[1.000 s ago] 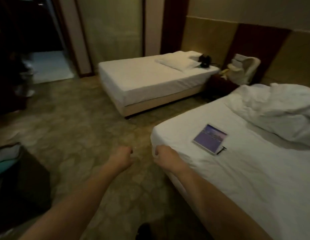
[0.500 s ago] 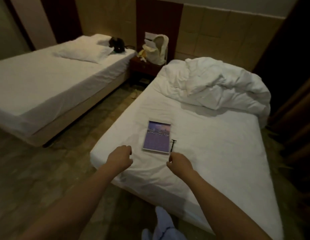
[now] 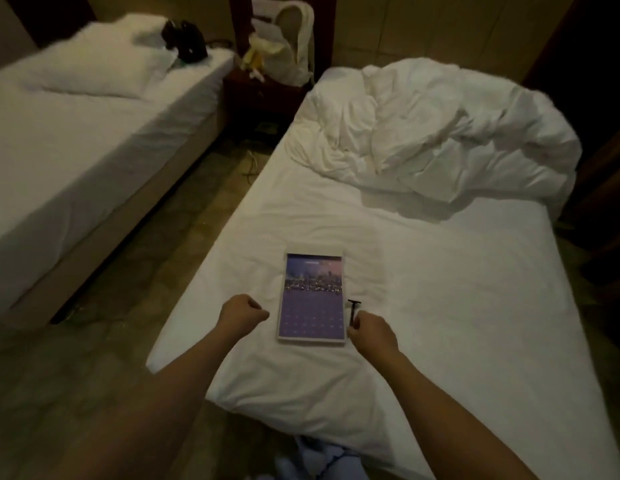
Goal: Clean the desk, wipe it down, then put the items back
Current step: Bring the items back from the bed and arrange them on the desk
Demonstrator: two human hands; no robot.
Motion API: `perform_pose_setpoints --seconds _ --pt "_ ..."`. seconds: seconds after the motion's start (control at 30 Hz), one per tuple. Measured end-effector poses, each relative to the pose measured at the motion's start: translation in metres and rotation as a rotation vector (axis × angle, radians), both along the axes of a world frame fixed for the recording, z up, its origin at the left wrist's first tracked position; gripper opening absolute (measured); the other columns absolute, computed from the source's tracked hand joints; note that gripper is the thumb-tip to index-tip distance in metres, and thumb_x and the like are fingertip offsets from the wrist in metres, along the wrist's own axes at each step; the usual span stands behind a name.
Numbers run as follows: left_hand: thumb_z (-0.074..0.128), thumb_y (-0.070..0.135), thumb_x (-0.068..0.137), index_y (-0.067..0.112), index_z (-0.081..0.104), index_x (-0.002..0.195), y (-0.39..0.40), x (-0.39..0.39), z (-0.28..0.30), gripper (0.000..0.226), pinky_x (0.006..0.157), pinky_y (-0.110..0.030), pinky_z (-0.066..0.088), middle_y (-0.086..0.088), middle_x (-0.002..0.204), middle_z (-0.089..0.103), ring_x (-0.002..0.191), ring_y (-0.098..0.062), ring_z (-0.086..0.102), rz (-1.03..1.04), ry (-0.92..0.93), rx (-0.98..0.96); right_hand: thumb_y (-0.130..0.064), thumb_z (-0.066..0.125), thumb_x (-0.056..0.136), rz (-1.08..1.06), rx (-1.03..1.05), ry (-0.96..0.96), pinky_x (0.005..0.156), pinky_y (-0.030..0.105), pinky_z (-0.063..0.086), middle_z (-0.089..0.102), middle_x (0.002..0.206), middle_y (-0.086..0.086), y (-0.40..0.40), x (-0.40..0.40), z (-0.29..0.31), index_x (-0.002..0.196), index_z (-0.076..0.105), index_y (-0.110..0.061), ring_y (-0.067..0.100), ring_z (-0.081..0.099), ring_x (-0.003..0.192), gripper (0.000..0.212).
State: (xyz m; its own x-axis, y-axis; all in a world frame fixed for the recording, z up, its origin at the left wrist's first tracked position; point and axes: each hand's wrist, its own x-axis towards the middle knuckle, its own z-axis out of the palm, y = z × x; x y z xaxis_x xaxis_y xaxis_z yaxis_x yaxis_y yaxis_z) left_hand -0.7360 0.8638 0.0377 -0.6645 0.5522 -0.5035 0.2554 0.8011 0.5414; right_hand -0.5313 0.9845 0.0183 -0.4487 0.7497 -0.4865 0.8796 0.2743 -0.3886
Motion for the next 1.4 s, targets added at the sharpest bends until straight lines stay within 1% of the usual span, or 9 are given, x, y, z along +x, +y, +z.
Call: perform_pose_setpoints --seconds 0.2,0.43,0.57,0.63,0.73,0.87,1.1,1.2,1.4 --pt "0.071 0.016 0.081 0.007 0.06 0.074 0.051 -0.036 -0.073 0.016 0.078 -0.039 0.053 -0.014 0.078 0.06 0.078 -0.026 0.058 0.127 -0.197 -0.075 -0.024 0.05 0.094 -0.167 -0.069 -0.091 0.066 0.027 0.036 0.061 0.097 0.009 0.058 -0.014 -0.052 0.088 0.051 -0.012 0.024 0.054 0.084 0.013" --pt "0.068 0.012 0.085 -0.006 0.059 0.099 0.092 -0.063 -0.181 0.025 0.075 -0.035 0.048 -0.02 0.097 0.059 0.086 -0.03 0.055 0.314 -0.485 -0.13 -0.021 0.062 0.089 -0.634 -0.227 0.076 0.078 0.037 0.049 0.066 0.089 0.015 0.089 -0.033 -0.153 0.079 0.056 -0.008 0.031 0.063 0.087 0.018" --pt "0.069 0.011 0.084 -0.005 0.056 0.118 0.111 -0.075 -0.219 0.041 0.079 -0.036 0.048 -0.018 0.107 0.057 0.098 -0.033 0.057 0.343 -0.467 -0.14 -0.019 0.061 0.09 -0.741 -0.243 0.076 0.067 0.027 0.037 0.065 0.092 0.015 0.093 -0.042 -0.193 0.087 0.06 -0.004 0.027 0.06 0.086 0.015" --pt "0.068 0.01 0.084 -0.004 0.054 0.12 0.119 -0.08 -0.234 0.041 0.076 -0.035 0.048 -0.018 0.104 0.057 0.091 -0.03 0.057 0.355 -0.477 -0.129 -0.019 0.061 0.091 -0.764 -0.253 0.059 0.066 0.023 0.032 0.061 0.093 0.01 0.096 -0.045 -0.207 0.098 0.062 -0.001 0.021 0.053 0.083 0.02" --pt "0.063 0.003 0.086 0.001 0.06 0.092 0.13 -0.076 -0.244 0.007 0.063 -0.031 0.044 -0.013 0.074 0.058 0.064 -0.021 0.05 0.384 -0.535 -0.126 -0.02 0.063 0.09 -0.783 -0.268 0.052 0.073 0.024 0.037 0.063 0.101 0.011 0.097 -0.051 -0.226 0.107 0.062 0.0 0.025 0.058 0.096 0.027" --pt "0.063 0.001 0.083 0.008 0.05 0.06 0.142 -0.069 -0.249 0.028 0.07 -0.034 0.043 -0.008 0.05 0.052 0.057 -0.021 0.046 0.398 -0.522 -0.162 -0.014 0.061 0.088 -0.822 -0.282 0.078 0.073 0.025 0.04 0.066 0.103 0.017 0.096 -0.064 -0.238 0.103 0.062 0.0 0.03 0.061 0.095 0.021" --pt "0.067 0.007 0.083 0.012 0.047 0.072 0.146 -0.072 -0.259 0.024 0.057 -0.028 0.043 -0.01 0.072 0.053 0.061 -0.02 0.05 0.346 -0.516 -0.175 -0.016 0.066 0.084 -0.83 -0.328 0.126 0.075 0.033 0.049 0.066 0.091 0.015 0.105 -0.062 -0.243 0.085 0.059 -0.009 0.026 0.06 0.081 0.01" --pt "0.062 0.003 0.086 0.014 0.053 0.078 0.141 -0.065 -0.259 0.017 0.061 -0.03 0.049 -0.01 0.082 0.059 0.066 -0.021 0.056 0.36 -0.551 -0.095 -0.015 0.066 0.083 -0.809 -0.342 0.125 0.073 0.032 0.049 0.063 0.085 0.01 0.107 -0.058 -0.242 0.085 0.058 -0.01 0.024 0.059 0.079 0.01" --pt "0.054 0.0 0.091 0.013 0.052 0.079 0.133 -0.055 -0.227 0.018 0.06 -0.03 0.048 -0.008 0.081 0.059 0.07 -0.02 0.056 0.342 -0.565 0.055 -0.008 0.063 0.082 -0.789 -0.344 0.147 0.071 0.032 0.048 0.064 0.086 0.012 0.096 -0.054 -0.222 0.09 0.063 -0.005 0.026 0.061 0.081 0.008"
